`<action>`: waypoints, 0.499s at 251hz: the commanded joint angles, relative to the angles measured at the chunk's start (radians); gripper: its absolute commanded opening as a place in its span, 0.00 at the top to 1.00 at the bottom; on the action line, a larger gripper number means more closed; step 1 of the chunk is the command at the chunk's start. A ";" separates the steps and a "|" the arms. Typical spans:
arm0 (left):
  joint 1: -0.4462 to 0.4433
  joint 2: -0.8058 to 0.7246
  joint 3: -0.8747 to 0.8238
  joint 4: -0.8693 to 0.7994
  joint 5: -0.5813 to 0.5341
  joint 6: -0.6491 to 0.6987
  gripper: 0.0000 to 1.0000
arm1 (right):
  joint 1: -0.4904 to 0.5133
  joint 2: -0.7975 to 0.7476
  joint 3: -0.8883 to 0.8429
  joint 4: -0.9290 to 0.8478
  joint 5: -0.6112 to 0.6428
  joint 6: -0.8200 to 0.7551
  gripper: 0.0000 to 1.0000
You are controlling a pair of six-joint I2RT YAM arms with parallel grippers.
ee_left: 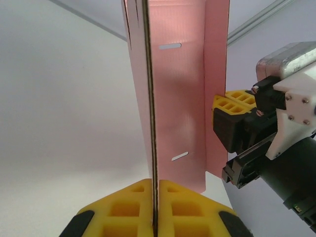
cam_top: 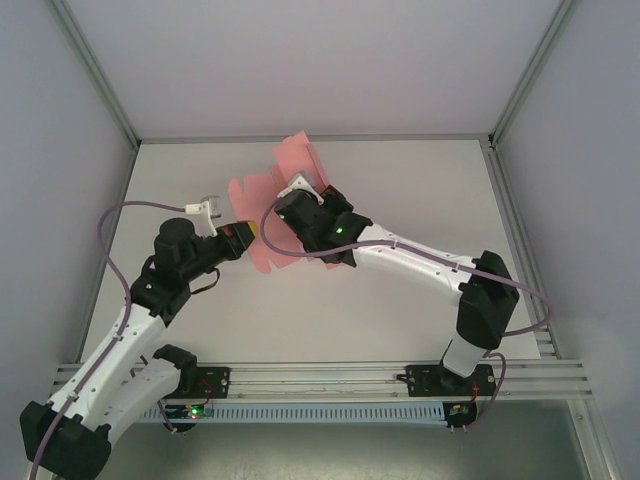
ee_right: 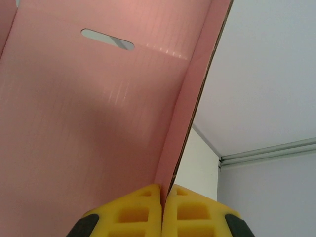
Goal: Assemble paper box
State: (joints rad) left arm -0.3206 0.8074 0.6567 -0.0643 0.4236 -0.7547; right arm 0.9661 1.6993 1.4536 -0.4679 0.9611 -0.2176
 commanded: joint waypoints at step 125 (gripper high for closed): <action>-0.037 -0.067 -0.031 -0.327 -0.243 0.034 0.54 | -0.093 -0.139 -0.128 0.110 -0.281 -0.327 1.00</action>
State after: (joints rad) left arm -0.3462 0.8108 0.6552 -0.1963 0.3199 -0.7551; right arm 0.9024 1.6260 1.3899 -0.4053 0.7815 -0.3637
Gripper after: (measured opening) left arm 0.372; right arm 0.047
